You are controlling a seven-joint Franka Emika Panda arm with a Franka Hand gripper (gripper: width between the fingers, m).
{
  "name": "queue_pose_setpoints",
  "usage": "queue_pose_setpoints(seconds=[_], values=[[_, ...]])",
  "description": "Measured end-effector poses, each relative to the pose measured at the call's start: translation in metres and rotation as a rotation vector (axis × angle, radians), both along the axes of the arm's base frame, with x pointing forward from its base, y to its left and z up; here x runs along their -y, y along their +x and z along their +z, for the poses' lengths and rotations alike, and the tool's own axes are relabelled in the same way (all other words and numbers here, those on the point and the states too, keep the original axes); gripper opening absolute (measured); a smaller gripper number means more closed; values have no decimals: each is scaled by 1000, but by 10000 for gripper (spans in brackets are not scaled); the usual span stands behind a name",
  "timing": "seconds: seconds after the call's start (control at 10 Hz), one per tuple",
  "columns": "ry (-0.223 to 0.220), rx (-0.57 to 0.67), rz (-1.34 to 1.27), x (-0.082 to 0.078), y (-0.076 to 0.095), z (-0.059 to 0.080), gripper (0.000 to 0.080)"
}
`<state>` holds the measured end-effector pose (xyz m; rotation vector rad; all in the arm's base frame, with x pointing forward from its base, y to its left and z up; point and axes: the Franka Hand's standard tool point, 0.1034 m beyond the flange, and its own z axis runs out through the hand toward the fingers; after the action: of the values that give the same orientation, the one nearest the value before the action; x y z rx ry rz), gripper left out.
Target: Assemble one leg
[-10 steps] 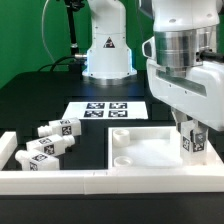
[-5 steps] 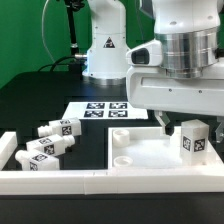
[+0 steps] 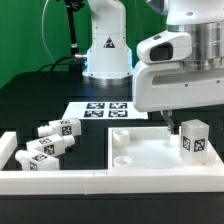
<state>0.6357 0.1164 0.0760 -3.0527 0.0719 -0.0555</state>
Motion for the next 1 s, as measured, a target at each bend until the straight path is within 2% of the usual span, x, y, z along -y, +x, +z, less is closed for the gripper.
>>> queue_pose_setpoints(seconds=[0.2,0.4,0.5,0.6,0.7,0.9,1.0], values=[[1,-2,-19,-1,0,0,650],[7,-15,-166,0,0,0,403],[5,-28,-258,3,-3,-1,403],[8,-28,-356,2,-4,-2,291],[10,-31,-434,2,-4,-2,290],[24,-62,-762,-5,-5,-2,290],[43,-85,-897,-8,-6,-3,290]])
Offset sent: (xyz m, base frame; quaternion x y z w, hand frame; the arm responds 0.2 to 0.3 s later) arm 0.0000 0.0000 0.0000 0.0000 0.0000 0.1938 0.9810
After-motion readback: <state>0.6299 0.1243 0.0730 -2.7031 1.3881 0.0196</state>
